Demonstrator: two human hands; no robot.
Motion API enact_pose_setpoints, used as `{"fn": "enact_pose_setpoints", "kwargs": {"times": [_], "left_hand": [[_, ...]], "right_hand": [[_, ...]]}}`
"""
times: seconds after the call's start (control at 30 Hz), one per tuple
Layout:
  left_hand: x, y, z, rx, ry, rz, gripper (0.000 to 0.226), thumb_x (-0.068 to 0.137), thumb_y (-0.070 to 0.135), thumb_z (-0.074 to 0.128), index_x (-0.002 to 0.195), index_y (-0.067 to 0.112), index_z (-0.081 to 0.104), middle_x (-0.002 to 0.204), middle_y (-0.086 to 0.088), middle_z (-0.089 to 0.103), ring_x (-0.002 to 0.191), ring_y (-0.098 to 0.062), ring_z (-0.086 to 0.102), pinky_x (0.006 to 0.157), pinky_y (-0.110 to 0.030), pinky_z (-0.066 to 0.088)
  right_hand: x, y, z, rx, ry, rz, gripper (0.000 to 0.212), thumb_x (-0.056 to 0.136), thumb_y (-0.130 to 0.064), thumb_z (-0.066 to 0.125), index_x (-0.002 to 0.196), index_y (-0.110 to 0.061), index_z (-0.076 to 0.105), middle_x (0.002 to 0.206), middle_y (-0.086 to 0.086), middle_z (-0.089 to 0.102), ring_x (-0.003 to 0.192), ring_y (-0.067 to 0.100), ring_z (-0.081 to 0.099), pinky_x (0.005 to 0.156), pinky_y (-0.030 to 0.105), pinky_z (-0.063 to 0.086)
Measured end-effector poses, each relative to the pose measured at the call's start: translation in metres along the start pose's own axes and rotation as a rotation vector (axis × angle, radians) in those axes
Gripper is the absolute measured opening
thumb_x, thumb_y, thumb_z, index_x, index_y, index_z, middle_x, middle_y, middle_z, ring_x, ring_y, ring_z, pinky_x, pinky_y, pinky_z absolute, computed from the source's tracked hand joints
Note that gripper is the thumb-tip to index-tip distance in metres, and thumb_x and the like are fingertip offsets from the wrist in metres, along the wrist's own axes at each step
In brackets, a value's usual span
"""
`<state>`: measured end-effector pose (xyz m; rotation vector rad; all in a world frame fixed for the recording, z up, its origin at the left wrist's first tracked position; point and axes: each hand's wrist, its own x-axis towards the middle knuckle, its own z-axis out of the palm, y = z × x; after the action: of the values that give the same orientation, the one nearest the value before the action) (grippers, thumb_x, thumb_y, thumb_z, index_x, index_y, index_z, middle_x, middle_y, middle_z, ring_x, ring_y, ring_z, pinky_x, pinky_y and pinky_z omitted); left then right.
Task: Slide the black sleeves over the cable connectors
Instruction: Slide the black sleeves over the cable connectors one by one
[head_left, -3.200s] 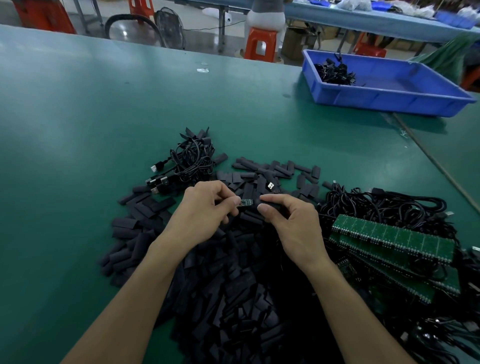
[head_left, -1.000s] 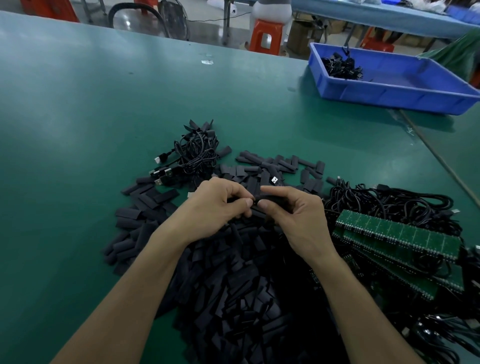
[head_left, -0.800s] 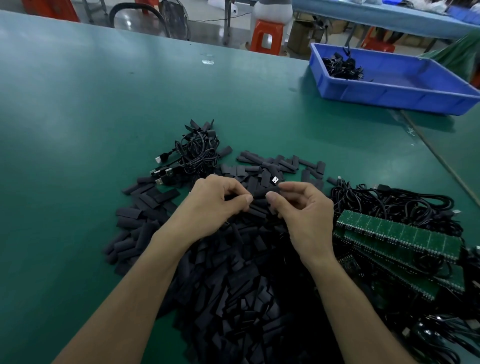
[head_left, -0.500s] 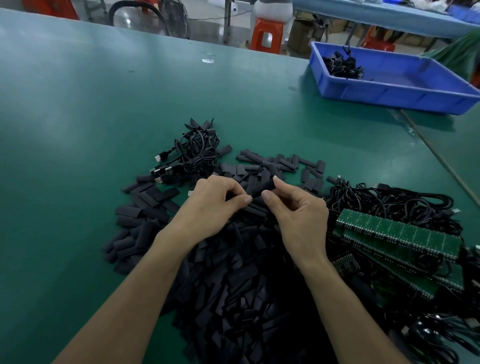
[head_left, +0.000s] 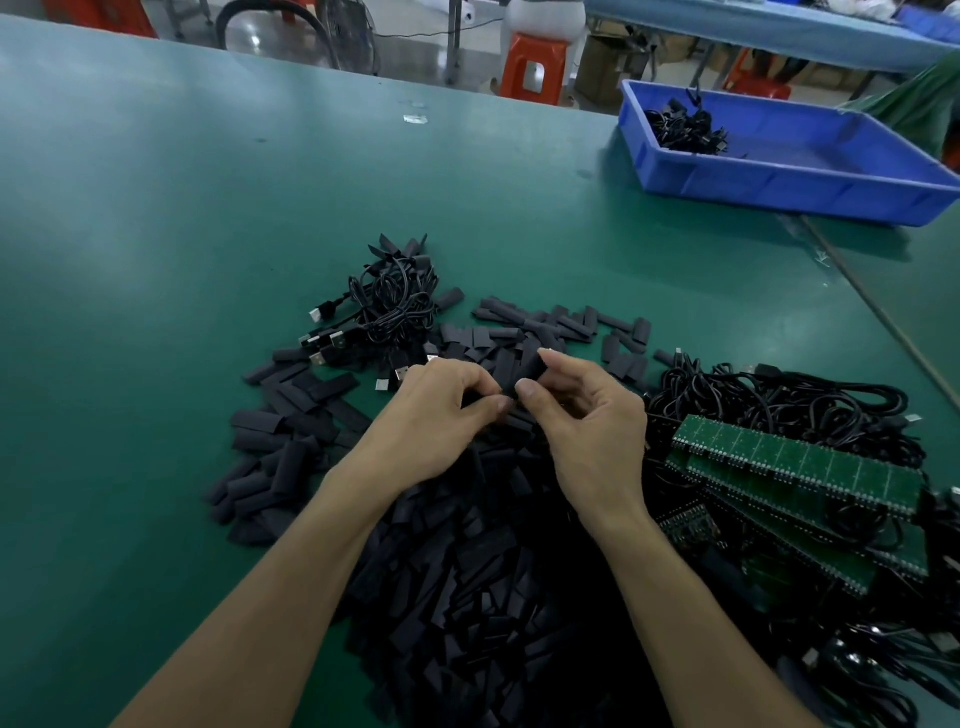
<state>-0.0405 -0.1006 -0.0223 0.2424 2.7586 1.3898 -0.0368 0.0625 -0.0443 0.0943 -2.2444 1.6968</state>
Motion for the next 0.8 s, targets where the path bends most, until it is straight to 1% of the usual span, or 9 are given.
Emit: {"fn": "enact_pose_setpoints", "kwargs": {"times": [0.07,0.17,0.27,0.3,0.37,0.47,0.53,0.7,0.8], "left_hand": [[0.001,0.0,-0.002,-0.009,0.01,-0.002,0.018,0.096,0.03,0.066,0.079,0.032,0.069,0.07,0.014,0.067,0.062,0.008,0.057,0.059,-0.012,0.037],[0.002,0.001,-0.004,-0.023,0.024,0.011,0.019,0.097,0.029,0.066,0.079,0.029,0.07,0.068,0.013,0.067,0.058,0.006,0.057,0.055,-0.011,0.039],[0.002,0.002,-0.004,-0.028,0.018,0.016,0.02,0.097,0.028,0.066,0.077,0.027,0.069,0.064,0.011,0.065,0.052,0.005,0.054,0.051,-0.009,0.038],[0.001,0.002,-0.004,-0.023,0.017,0.018,0.02,0.097,0.028,0.066,0.077,0.026,0.069,0.063,0.01,0.065,0.051,0.004,0.053,0.05,-0.01,0.038],[0.001,0.001,-0.003,-0.01,0.017,0.023,0.019,0.097,0.029,0.066,0.079,0.024,0.071,0.065,0.007,0.067,0.052,0.002,0.054,0.052,-0.012,0.04],[0.002,-0.001,-0.002,0.0,0.019,0.021,0.019,0.096,0.03,0.067,0.079,0.025,0.071,0.067,0.007,0.068,0.056,0.002,0.056,0.053,-0.011,0.04],[0.002,-0.003,-0.001,0.008,0.012,0.017,0.019,0.096,0.031,0.067,0.078,0.025,0.071,0.067,0.005,0.068,0.055,-0.001,0.054,0.052,-0.013,0.038],[0.002,-0.007,0.002,-0.017,-0.021,0.007,0.019,0.097,0.03,0.065,0.084,0.019,0.073,0.062,0.006,0.061,0.049,-0.002,0.046,0.048,-0.013,0.033],[0.002,-0.008,0.004,-0.041,-0.026,0.005,0.019,0.098,0.026,0.065,0.081,0.019,0.071,0.05,0.016,0.055,0.044,0.001,0.044,0.044,-0.011,0.031]], "right_hand": [[0.002,-0.001,-0.001,0.007,0.012,0.005,0.034,0.083,-0.017,0.081,0.109,-0.035,0.069,0.086,-0.013,0.073,0.085,0.001,0.07,0.08,0.018,0.056],[0.001,-0.001,-0.002,-0.005,0.028,0.004,0.039,0.083,-0.018,0.081,0.114,-0.037,0.067,0.086,-0.013,0.074,0.086,0.002,0.071,0.082,0.019,0.056],[-0.001,-0.001,-0.002,-0.021,0.028,-0.022,0.04,0.084,-0.018,0.081,0.108,-0.046,0.066,0.088,-0.02,0.073,0.085,0.002,0.071,0.082,0.02,0.056],[-0.002,0.0,-0.002,-0.027,0.027,-0.031,0.04,0.084,-0.019,0.08,0.11,-0.045,0.067,0.089,-0.022,0.072,0.085,0.002,0.071,0.082,0.02,0.056],[-0.004,0.003,-0.001,-0.029,0.028,-0.035,0.038,0.084,-0.02,0.081,0.117,-0.034,0.07,0.088,-0.023,0.073,0.085,0.001,0.071,0.08,0.016,0.055],[-0.006,0.007,0.0,-0.04,0.037,-0.045,0.041,0.082,-0.019,0.082,0.122,-0.02,0.072,0.082,-0.025,0.072,0.083,-0.005,0.07,0.075,0.006,0.049],[-0.007,0.008,0.002,-0.035,0.033,-0.045,0.042,0.082,-0.018,0.082,0.122,-0.021,0.071,0.082,-0.026,0.073,0.082,-0.004,0.07,0.074,0.005,0.049],[-0.009,0.006,0.002,-0.031,0.009,-0.048,0.043,0.083,-0.015,0.081,0.12,-0.032,0.066,0.082,-0.031,0.072,0.074,-0.003,0.071,0.073,0.007,0.051],[-0.009,0.005,0.001,-0.051,0.009,-0.036,0.041,0.083,-0.017,0.081,0.118,-0.033,0.067,0.083,-0.03,0.072,0.072,-0.003,0.071,0.074,0.004,0.048]]}}
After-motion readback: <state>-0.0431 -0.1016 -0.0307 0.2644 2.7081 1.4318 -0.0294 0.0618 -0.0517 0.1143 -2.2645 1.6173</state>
